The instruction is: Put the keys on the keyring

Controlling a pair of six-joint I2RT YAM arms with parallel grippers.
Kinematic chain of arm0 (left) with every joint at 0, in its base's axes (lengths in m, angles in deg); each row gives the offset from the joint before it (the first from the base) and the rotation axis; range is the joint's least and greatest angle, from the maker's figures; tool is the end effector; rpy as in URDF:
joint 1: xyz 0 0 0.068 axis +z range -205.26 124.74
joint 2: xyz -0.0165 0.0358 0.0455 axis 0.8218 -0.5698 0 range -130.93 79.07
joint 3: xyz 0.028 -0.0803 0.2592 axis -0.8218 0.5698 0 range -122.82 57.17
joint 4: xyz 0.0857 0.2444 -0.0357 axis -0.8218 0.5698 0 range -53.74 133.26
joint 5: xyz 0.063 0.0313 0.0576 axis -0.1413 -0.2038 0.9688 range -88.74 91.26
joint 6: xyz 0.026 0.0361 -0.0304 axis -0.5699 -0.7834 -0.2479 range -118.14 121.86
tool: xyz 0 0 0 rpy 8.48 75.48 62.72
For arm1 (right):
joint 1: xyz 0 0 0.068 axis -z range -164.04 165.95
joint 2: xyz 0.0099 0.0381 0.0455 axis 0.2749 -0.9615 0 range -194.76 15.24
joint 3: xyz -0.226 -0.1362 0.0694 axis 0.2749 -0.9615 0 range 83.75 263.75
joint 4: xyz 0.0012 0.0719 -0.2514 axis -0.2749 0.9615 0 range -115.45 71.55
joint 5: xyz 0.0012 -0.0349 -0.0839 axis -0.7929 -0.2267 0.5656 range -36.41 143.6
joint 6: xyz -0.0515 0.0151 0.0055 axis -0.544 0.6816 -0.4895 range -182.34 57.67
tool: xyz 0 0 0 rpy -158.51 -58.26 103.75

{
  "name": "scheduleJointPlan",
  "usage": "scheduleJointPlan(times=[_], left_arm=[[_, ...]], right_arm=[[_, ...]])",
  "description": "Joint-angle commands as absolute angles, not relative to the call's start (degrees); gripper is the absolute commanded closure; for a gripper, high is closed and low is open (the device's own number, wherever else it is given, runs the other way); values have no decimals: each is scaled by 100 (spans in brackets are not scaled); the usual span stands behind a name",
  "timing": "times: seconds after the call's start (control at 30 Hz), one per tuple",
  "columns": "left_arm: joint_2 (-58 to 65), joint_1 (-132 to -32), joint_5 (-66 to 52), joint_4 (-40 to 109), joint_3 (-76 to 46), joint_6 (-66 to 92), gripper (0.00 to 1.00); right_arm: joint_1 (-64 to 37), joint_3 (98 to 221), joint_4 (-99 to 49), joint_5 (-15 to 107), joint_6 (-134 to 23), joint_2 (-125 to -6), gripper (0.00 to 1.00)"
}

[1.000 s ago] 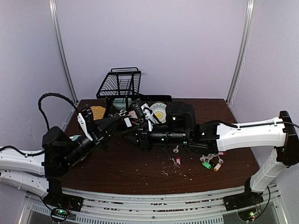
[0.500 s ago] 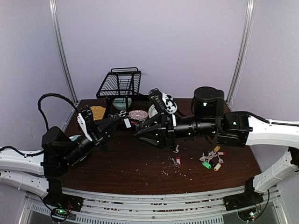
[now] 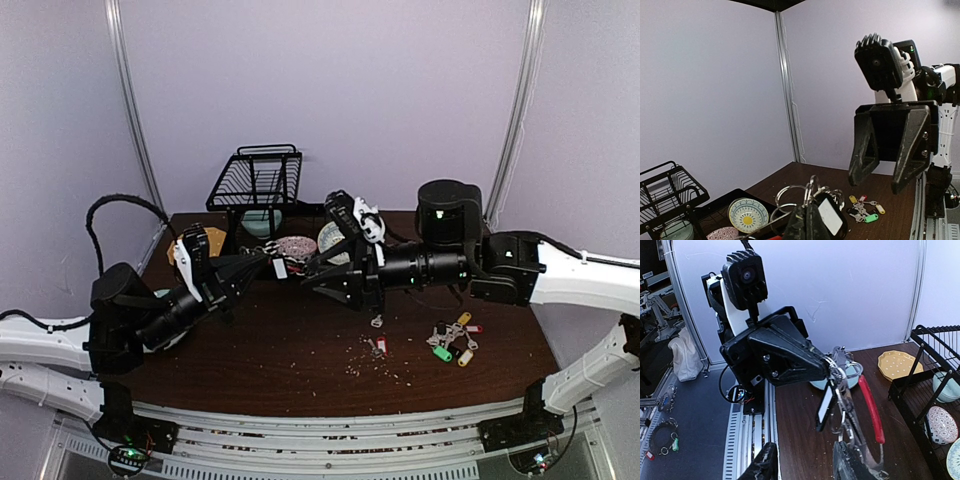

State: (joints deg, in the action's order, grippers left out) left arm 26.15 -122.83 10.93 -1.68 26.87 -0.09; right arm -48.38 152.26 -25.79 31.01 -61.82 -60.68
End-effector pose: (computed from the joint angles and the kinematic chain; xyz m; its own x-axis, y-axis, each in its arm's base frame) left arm 0.0877 -0.1966 0.3141 0.1298 -0.2261 -0.9654 0.8454 0.5340 -0.0115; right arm 0.1230 0.2876 0.3842 -0.0623 -0.1104 -0.9919 -0.9968 0.0573 0.0562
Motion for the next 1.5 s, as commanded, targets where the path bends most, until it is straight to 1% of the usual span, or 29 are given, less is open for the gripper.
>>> scheduleJointPlan(times=[0.0, 0.13, 0.3, 0.47, 0.77, 0.83, 0.93, 1.03, 1.2, 1.33, 1.47], left_arm=[[2722, -12305, 960, 145, 2357, 459, 100], [2788, -12303, 1024, 228, 2473, 778, 100], [2561, -12306, 826, 104, 2355, 515, 100], [2267, -12303, 133, -294, 2285, 336, 100], [2307, -12303, -215, -208, 2334, 425, 100], [2378, -12303, -257, -256, 2408, 430, 100], [2430, -12309, -315, -498, 2549, 472, 100], [2368, -12309, -356, -628, 2558, 436, 100], [2313, -12306, -465, -745, 2542, 257, 100], [2257, -12305, -530, -700, 2503, 80, 100], [2161, -12303, -788, -809, 2497, -61, 100]], right_arm=[[-4551, 15584, -2558, 2732, -6699, -5916, 61], [-4360, 15788, -2662, 2524, -7087, -5926, 62], [-4077, 16069, -2070, 2199, -7236, -5839, 62], [-3996, 16034, -1797, 2221, -7176, -5729, 61], [-4190, 15605, -2223, 1691, -6936, -5985, 62], [-4370, 15650, -2258, 1690, -7040, -6098, 64], [-4472, 15995, -1935, 1686, -7150, -6393, 66], [-4470, 16272, -1665, 1814, -7133, -6605, 74], [-4470, 16150, -1635, 1912, -7058, -6625, 84], [-4477, 15844, -1813, 2060, -6971, -6444, 83], [-4439, 15857, -1692, 2311, -6945, -6379, 85]])
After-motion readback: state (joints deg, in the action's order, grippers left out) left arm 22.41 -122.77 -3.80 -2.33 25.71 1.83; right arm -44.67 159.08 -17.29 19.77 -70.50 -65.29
